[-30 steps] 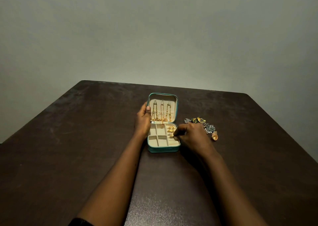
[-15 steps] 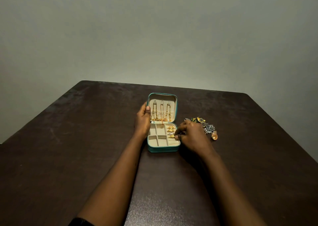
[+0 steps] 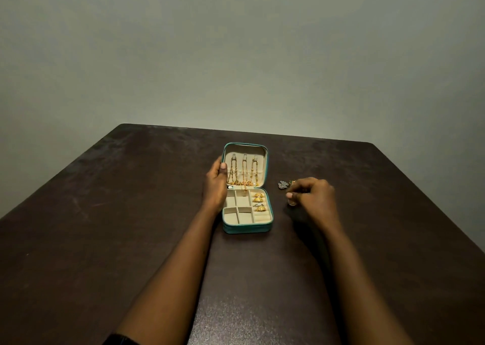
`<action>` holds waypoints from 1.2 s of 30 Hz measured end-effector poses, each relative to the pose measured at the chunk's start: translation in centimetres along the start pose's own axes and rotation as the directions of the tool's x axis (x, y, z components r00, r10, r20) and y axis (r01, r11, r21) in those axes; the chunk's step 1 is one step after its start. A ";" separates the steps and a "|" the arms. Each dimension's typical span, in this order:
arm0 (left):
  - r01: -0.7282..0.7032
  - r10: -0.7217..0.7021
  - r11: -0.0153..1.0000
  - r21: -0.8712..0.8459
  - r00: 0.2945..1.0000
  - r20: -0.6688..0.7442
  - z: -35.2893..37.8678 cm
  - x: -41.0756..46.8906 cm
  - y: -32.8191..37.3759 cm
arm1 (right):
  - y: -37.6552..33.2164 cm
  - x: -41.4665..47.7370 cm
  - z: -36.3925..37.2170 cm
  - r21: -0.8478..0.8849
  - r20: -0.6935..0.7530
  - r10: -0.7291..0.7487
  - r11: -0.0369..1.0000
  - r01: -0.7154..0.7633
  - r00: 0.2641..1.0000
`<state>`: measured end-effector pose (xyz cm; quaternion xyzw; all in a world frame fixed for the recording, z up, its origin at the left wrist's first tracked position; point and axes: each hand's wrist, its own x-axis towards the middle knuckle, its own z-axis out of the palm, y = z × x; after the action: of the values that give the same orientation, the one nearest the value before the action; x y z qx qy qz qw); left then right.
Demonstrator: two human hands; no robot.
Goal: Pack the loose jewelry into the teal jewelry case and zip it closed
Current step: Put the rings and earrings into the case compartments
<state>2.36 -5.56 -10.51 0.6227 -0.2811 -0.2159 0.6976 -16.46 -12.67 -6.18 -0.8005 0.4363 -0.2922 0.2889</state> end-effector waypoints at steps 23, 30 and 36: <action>-0.009 0.008 0.999 -0.048 1.000 -0.020 0.3 0.3 0.1 | 3.5 4.4 -2.5 -0.168 0.050 0.169 0.973 -0.159 0.984; -0.036 0.035 0.998 -0.058 0.999 -0.012 0.3 0.4 -0.2 | 3.4 4.6 -2.2 -0.324 0.202 0.155 0.942 -0.084 0.967; -0.032 0.032 0.998 -0.044 0.999 -0.018 0.2 0.3 -0.2 | 3.8 5.0 -2.3 -0.359 0.217 0.144 0.931 -0.058 0.966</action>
<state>2.50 -5.94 -10.65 0.6042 -0.2799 -0.2054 0.7172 -17.87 -19.20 -6.27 -0.8446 0.4842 -0.0960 0.2072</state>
